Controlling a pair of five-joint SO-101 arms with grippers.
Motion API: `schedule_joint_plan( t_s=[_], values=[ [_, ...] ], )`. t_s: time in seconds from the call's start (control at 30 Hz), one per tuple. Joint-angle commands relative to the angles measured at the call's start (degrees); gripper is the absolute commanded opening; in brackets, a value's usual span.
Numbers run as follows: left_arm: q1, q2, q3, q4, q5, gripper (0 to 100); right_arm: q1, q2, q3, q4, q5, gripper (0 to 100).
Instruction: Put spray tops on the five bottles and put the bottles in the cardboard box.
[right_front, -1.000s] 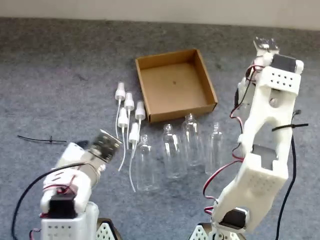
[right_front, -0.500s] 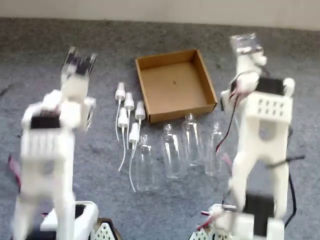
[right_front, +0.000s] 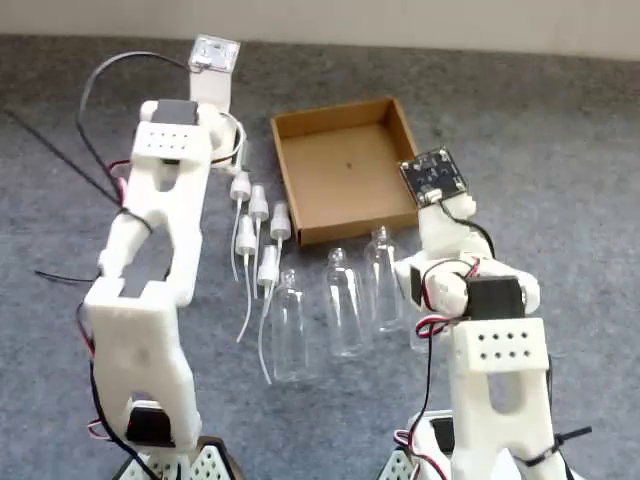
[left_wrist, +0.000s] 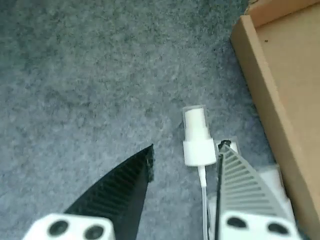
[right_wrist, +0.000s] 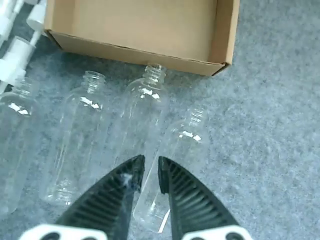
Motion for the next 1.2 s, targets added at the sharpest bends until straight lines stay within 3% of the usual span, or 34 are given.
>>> schedule_joint_plan(
  t_s=[0.0, 0.13, 0.27, 0.33, 0.5, 0.67, 0.8, 0.93, 1.17],
  values=[
    [0.22, 8.13, -11.74, 0.97, 0.7, 20, 2.15, -2.33, -0.48, -1.19, -0.44, 2.4],
    [-0.4, 10.51, -15.16, 3.52, 2.2, 20, 13.85, -1.1, -0.84, 1.8, 4.22, 3.9],
    [-1.36, 10.68, -15.25, 4.92, 2.46, 20, 26.68, 3.03, -0.92, 4.53, 17.85, 10.1],
    [-1.54, 10.77, -15.25, 4.66, 2.55, 20, 28.88, 5.58, -0.75, 4.0, 20.92, 12.1],
    [-1.1, 10.51, -15.16, 5.1, 2.55, 20, 21.14, 11.65, -0.92, 2.51, 19.6, 12.4],
    [-1.71, 10.51, -15.08, 5.1, 2.37, 20, 13.58, 12.97, -0.66, -4.62, 9.41, 12.4],
    [-2.07, 9.45, -15.43, 6.77, 2.55, 20, 11.91, 12.53, -0.84, -5.67, 4.92, 11.1],
    [-3.21, 3.56, -14.64, 9.76, 3.6, 20, 11.74, 3.91, -0.04, -5.93, 3.87, 1.5],
    [-4.35, -11.65, -1.01, 10.02, 6.95, 20, 6.64, -21.58, 21.05, -6.9, 3.87, 1.7]
  ],
)
